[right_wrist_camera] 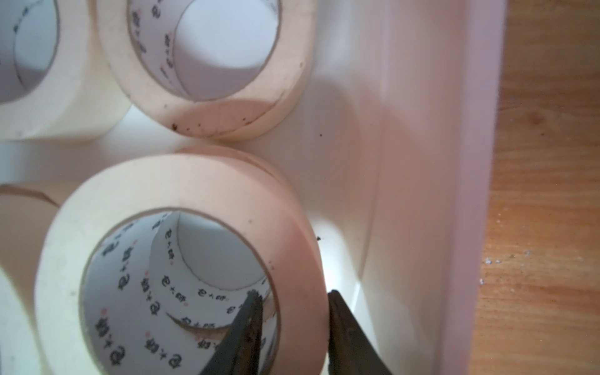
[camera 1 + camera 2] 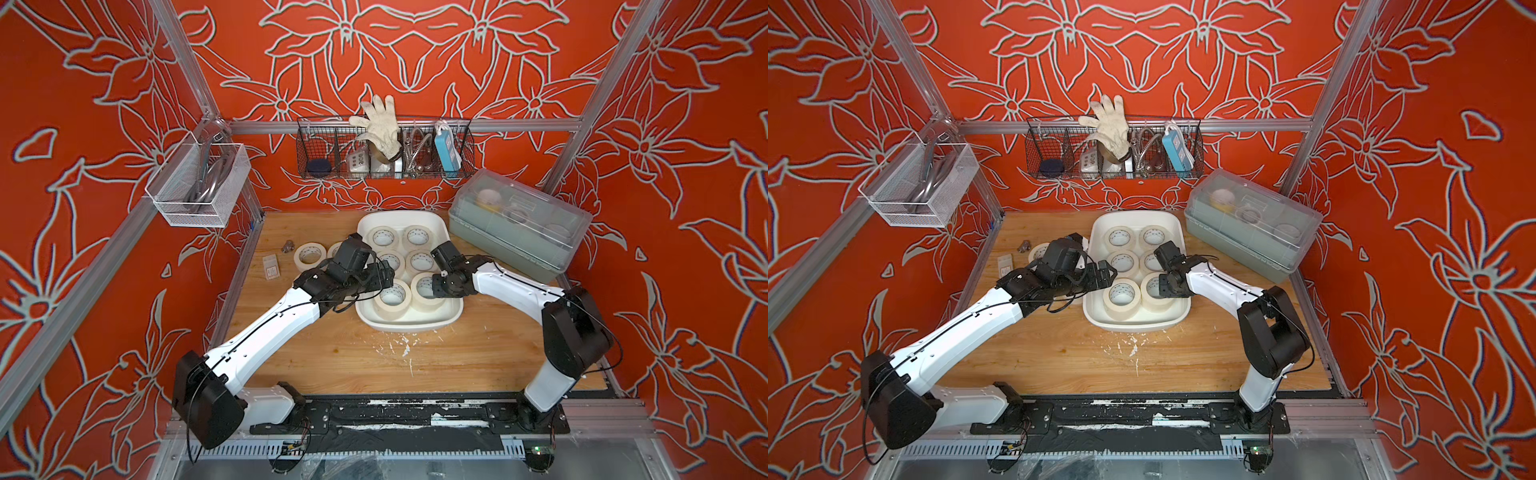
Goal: Take out the art tape in the storage box
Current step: Pick up the art tape from the storage box.
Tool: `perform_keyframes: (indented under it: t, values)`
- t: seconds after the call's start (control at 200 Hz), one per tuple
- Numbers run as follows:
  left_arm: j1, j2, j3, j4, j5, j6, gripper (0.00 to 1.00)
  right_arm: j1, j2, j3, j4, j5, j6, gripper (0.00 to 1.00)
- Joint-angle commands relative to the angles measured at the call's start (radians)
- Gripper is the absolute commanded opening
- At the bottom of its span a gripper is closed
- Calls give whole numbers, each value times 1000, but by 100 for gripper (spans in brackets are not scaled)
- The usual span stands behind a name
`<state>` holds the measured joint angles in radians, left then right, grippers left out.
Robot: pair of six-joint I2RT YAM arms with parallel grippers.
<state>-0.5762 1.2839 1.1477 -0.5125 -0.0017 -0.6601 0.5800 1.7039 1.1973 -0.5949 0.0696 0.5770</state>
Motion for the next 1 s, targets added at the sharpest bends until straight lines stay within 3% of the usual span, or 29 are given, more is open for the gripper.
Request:
perform_keyframes:
  t: [0.0,0.13,0.285,0.606,0.996]
  values:
    - [-5,8,-10,14,-3,20,90,0,1,-1,6,-11,-5,26]
    - [-6,9,-8,14,-6,26,89,-1,-45,4,-4,-1,-11,15]
    - [-6,5,-3,14,-8,35,89,1,-119,26,-39,41,-33,10]
    - [-12,10,67,-57,-50,85,91,9,-256,76,-104,85,-90,5]
    - [-53,-16,122,-71,5,178,91,78,-333,126,-164,95,-115,5]
